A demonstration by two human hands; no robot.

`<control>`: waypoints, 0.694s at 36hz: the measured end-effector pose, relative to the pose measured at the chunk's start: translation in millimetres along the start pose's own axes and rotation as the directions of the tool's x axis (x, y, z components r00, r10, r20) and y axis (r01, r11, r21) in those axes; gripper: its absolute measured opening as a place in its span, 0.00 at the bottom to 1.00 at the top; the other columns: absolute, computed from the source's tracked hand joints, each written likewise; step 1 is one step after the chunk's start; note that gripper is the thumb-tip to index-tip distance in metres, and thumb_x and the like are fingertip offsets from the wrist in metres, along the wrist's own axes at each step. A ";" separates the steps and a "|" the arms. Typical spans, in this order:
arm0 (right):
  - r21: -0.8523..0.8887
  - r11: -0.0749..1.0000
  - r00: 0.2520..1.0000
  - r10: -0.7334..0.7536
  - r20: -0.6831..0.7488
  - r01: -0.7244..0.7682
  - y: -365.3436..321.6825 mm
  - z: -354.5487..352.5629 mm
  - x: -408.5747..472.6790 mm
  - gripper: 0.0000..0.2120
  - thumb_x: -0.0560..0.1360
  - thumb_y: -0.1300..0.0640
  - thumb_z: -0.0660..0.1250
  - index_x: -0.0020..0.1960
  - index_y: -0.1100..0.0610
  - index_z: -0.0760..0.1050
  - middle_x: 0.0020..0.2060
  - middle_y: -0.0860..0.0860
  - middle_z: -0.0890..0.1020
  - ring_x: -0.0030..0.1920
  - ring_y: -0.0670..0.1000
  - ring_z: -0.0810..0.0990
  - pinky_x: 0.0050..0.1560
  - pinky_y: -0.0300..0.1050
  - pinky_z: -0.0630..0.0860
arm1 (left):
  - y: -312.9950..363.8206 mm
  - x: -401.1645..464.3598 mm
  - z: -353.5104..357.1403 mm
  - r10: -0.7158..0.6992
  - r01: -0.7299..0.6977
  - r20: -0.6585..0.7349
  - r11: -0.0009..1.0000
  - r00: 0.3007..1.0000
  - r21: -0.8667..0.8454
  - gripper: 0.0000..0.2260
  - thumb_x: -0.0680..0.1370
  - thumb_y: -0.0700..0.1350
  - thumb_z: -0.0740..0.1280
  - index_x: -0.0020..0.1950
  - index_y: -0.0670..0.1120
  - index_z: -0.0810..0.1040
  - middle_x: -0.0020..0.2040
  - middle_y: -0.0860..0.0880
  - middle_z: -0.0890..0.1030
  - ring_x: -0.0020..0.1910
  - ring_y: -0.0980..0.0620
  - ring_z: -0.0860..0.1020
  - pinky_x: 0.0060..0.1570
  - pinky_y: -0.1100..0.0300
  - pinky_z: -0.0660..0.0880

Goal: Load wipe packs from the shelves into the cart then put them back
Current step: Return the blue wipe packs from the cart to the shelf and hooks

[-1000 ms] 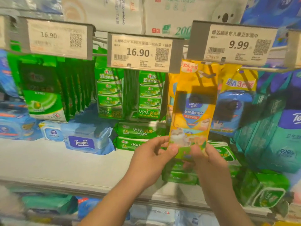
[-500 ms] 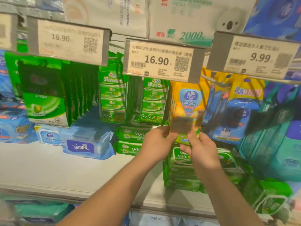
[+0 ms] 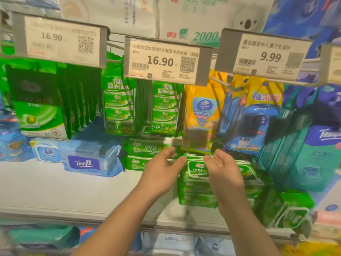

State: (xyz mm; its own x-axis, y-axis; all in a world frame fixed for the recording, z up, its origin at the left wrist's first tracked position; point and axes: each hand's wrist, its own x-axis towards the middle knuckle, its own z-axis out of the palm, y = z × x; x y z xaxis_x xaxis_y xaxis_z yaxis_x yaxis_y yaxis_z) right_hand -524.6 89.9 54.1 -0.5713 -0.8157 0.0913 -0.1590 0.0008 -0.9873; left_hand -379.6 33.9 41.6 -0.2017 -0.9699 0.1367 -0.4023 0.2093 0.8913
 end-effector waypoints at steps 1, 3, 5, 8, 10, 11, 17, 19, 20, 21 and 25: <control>-0.047 0.999 1.000 -0.012 0.005 0.012 0.1 -2.9 -5.4 0.26 0.79 0.53 0.68 0.76 0.54 0.68 0.72 0.49 0.74 0.71 0.47 0.72 0.75 0.51 0.66 | -2.3 -4.2 -1.6 -0.003 0.003 -0.012 1.000 1.000 0.001 0.26 0.79 0.58 0.68 0.76 0.52 0.71 0.71 0.56 0.77 0.64 0.57 0.78 0.66 0.58 0.72; -0.263 0.962 0.997 -0.073 0.025 0.077 1.8 -8.2 -15.4 0.25 0.78 0.49 0.68 0.74 0.52 0.70 0.72 0.48 0.74 0.72 0.48 0.71 0.75 0.51 0.65 | -6.0 -14.1 -5.7 0.014 -0.013 -0.035 0.999 0.999 0.044 0.26 0.80 0.58 0.67 0.76 0.52 0.71 0.71 0.56 0.76 0.66 0.58 0.76 0.67 0.60 0.70; -0.481 0.858 0.984 -0.162 0.079 0.180 5.1 -12.7 -24.2 0.25 0.79 0.48 0.67 0.74 0.53 0.70 0.72 0.49 0.73 0.73 0.49 0.69 0.76 0.47 0.62 | -8.8 -25.5 -10.4 0.041 -0.035 -0.061 0.994 0.997 0.102 0.27 0.80 0.59 0.67 0.77 0.52 0.71 0.73 0.56 0.75 0.70 0.58 0.74 0.69 0.61 0.68; -0.620 0.731 0.959 -0.208 0.194 0.284 9.9 -16.6 -35.0 0.28 0.80 0.48 0.66 0.76 0.56 0.67 0.73 0.52 0.71 0.74 0.51 0.66 0.73 0.44 0.60 | -12.2 -46.0 -19.4 0.075 -0.056 -0.095 0.980 0.993 0.189 0.29 0.79 0.61 0.66 0.78 0.54 0.68 0.74 0.57 0.73 0.72 0.58 0.70 0.73 0.56 0.67; -0.649 0.691 0.946 -0.189 0.265 0.320 15.2 -17.1 -41.5 0.29 0.80 0.46 0.66 0.77 0.56 0.65 0.74 0.52 0.69 0.75 0.52 0.64 0.74 0.45 0.60 | -15.6 -60.8 -24.9 0.094 -0.061 -0.108 0.959 0.990 0.275 0.30 0.78 0.62 0.65 0.79 0.55 0.66 0.76 0.57 0.70 0.74 0.58 0.67 0.73 0.61 0.63; -0.659 0.676 0.941 -0.178 0.289 0.330 18.2 -16.9 -45.6 0.30 0.80 0.46 0.65 0.77 0.57 0.64 0.74 0.53 0.68 0.76 0.53 0.63 0.76 0.46 0.58 | -17.8 -68.3 -28.0 0.100 -0.058 -0.114 0.944 0.988 0.323 0.31 0.78 0.63 0.65 0.79 0.56 0.65 0.77 0.57 0.69 0.75 0.58 0.65 0.71 0.64 0.60; -0.713 0.546 0.898 -0.280 0.339 0.440 53.3 -2.5 -64.1 0.35 0.74 0.43 0.64 0.68 0.70 0.72 0.67 0.68 0.74 0.72 0.72 0.67 0.72 0.70 0.64 | -40.2 -111.0 -48.6 0.072 0.016 -0.151 0.859 0.986 0.512 0.36 0.76 0.69 0.63 0.80 0.54 0.64 0.78 0.54 0.66 0.77 0.55 0.60 0.72 0.64 0.56; -0.725 0.512 0.888 -0.265 0.375 0.459 51.0 5.0 -72.3 0.37 0.71 0.42 0.64 0.70 0.69 0.72 0.70 0.67 0.72 0.74 0.71 0.64 0.73 0.69 0.64 | -48.5 -123.7 -56.4 0.026 0.071 -0.175 0.848 0.984 0.525 0.41 0.72 0.73 0.61 0.80 0.53 0.63 0.79 0.54 0.64 0.78 0.56 0.59 0.75 0.61 0.56; -0.732 0.497 0.885 -0.256 0.390 0.466 50.2 8.4 -76.4 0.38 0.71 0.41 0.64 0.71 0.68 0.70 0.73 0.66 0.69 0.76 0.70 0.62 0.74 0.68 0.62 | -51.9 -129.7 -60.6 0.005 0.094 -0.184 0.846 0.983 0.525 0.42 0.71 0.73 0.60 0.80 0.54 0.63 0.80 0.55 0.62 0.79 0.56 0.57 0.76 0.59 0.56; -0.738 0.485 0.883 -0.237 0.405 0.469 50.6 11.4 -81.3 0.39 0.72 0.41 0.63 0.73 0.68 0.68 0.75 0.66 0.66 0.77 0.68 0.59 0.76 0.66 0.59 | -55.2 -135.4 -64.8 -0.017 0.117 -0.194 0.847 0.981 0.519 0.42 0.71 0.73 0.61 0.81 0.54 0.62 0.80 0.55 0.61 0.79 0.56 0.56 0.77 0.58 0.56; -0.716 0.493 0.866 -0.216 0.450 0.495 48.3 24.2 -95.2 0.39 0.75 0.41 0.63 0.76 0.66 0.64 0.78 0.63 0.62 0.79 0.64 0.54 0.78 0.63 0.54 | -66.6 -155.9 -83.5 -0.098 0.208 -0.239 0.845 0.966 0.493 0.39 0.75 0.68 0.66 0.81 0.54 0.61 0.82 0.56 0.57 0.80 0.56 0.54 0.78 0.57 0.55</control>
State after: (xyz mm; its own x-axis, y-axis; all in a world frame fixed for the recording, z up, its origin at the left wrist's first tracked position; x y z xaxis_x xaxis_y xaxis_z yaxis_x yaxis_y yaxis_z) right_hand -458.4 153.6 -5.4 -0.0977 -0.9673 0.2342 -0.9374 0.0104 -0.3480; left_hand -246.8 160.7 -3.0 0.0577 -0.9873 0.1478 -0.8220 0.0371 0.5682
